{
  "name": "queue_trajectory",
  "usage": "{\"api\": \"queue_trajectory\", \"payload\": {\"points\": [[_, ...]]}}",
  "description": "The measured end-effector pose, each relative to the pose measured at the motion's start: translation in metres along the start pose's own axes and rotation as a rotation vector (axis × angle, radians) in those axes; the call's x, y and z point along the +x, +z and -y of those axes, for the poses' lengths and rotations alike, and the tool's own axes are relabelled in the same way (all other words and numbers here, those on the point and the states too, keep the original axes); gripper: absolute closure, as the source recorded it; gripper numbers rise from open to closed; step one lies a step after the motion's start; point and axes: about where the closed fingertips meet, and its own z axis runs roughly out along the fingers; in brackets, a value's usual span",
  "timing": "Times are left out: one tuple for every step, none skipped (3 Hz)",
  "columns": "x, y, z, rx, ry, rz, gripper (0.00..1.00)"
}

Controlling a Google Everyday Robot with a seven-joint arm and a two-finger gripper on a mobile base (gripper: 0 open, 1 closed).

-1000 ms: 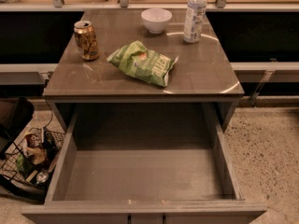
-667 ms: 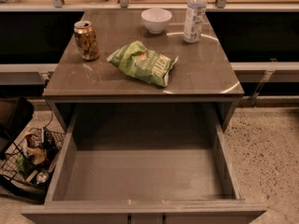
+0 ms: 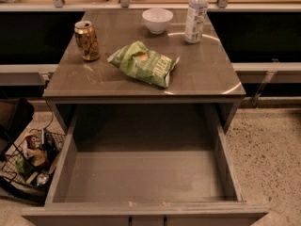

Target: Close top drawer

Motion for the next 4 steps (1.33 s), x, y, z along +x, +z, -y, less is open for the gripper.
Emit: {"api": "queue_trajectory", "payload": {"points": [[-0.028, 0.049, -0.009, 0.005, -0.024, 0.03, 1.0], [-0.057, 0.082, -0.002, 0.025, -0.067, 0.057, 1.0], [-0.086, 0.1, 0.019, 0.055, -0.129, 0.074, 1.0], [-0.117, 0.108, 0.046, 0.09, -0.196, 0.093, 1.0]]}}
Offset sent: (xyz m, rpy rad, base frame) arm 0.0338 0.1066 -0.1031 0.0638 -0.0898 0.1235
